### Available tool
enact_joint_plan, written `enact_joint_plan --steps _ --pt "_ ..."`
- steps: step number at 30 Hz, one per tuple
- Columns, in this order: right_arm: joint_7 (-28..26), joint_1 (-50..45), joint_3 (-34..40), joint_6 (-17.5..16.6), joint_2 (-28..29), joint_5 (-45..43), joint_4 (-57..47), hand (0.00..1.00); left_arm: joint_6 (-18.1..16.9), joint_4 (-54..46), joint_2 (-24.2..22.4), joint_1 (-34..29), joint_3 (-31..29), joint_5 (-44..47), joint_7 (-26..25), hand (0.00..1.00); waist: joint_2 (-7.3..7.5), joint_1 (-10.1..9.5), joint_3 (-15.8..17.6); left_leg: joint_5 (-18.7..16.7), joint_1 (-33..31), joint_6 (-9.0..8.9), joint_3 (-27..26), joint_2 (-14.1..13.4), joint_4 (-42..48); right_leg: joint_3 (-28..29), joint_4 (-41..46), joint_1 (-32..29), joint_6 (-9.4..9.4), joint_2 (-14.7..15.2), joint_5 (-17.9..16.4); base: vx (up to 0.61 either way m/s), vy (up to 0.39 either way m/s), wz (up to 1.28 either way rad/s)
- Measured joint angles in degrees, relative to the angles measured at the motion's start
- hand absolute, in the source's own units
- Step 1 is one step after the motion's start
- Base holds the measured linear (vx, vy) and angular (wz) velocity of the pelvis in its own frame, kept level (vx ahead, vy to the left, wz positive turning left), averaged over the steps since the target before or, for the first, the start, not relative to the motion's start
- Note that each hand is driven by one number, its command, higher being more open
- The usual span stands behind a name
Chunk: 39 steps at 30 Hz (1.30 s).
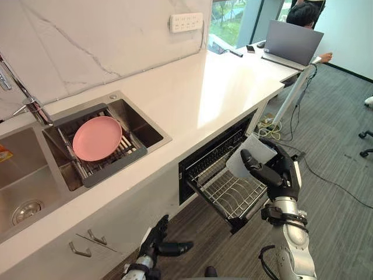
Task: Walk over to the sink, pick up the cup, carry it to the dishwasher, place the cup inside the dishwasher, then close the dishwasher door
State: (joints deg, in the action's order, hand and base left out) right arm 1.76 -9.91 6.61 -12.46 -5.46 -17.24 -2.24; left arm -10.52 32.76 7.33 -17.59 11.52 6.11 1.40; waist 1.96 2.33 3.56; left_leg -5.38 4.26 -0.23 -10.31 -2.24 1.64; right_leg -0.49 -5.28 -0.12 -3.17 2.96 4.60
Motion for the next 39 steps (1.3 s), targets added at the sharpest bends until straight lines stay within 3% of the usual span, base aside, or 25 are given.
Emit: enact_joint_plan --steps 11,18,21,27,30,39 --pt "0.49 1.12 0.33 0.28 -7.49 9.12 1.94 0.00 -1.06 6.13 0.60 1.90 -4.47 -3.90 -2.52 1.00 -0.42 -0.18 3.77 0.26 -1.27 0.24 0.27 0.67 -0.46 -1.81 0.01 -1.30 -0.15 0.74 0.08 -0.01 -0.001 0.01" --pt "1.08 12.71 -1.28 0.86 -15.58 12.24 9.15 0.00 -1.20 8.35 0.40 8.18 -6.05 -3.91 -4.67 1.00 -1.35 -1.49 12.50 -0.74 -10.61 0.37 0.26 -0.35 7.03 -4.24 6.70 -10.35 0.60 1.06 0.12 -0.06 -0.025 -0.07" --pt "1.18 16.65 -3.25 1.00 -17.60 12.89 12.05 0.00 -1.26 8.37 0.07 9.63 -6.49 -3.85 -5.57 1.00 -2.15 -1.50 14.90 -3.61 -15.38 0.60 0.70 -1.17 13.34 -5.47 13.36 -15.26 1.58 1.02 -2.62 -0.11 -0.037 0.02" --pt "2.21 22.97 -5.75 1.21 -20.04 14.86 17.42 0.00 -2.68 8.26 0.13 12.07 -6.74 -3.35 -6.67 1.00 -2.41 -1.74 18.20 -7.32 -23.84 0.63 1.75 -1.60 24.36 -6.10 25.83 -24.40 2.14 2.37 -8.55 -0.15 0.001 0.08" --pt "3.00 27.08 -6.45 1.50 -21.69 15.17 17.94 0.00 -3.42 7.99 0.13 14.01 -6.69 -2.79 -7.55 1.00 -2.57 -2.01 20.73 -8.83 -27.16 0.75 2.18 -1.97 29.00 -6.52 30.66 -27.63 2.61 3.10 -10.02 -0.10 0.017 0.04" --pt "5.29 37.97 -11.72 2.39 -24.72 20.49 24.94 0.00 -4.40 8.03 0.06 16.36 -6.67 -2.76 -8.78 1.00 -2.64 -3.15 21.59 -11.11 -32.97 0.44 3.41 -3.11 35.23 -8.12 37.46 -33.45 3.13 3.31 -12.10 -0.01 -0.028 0.03"
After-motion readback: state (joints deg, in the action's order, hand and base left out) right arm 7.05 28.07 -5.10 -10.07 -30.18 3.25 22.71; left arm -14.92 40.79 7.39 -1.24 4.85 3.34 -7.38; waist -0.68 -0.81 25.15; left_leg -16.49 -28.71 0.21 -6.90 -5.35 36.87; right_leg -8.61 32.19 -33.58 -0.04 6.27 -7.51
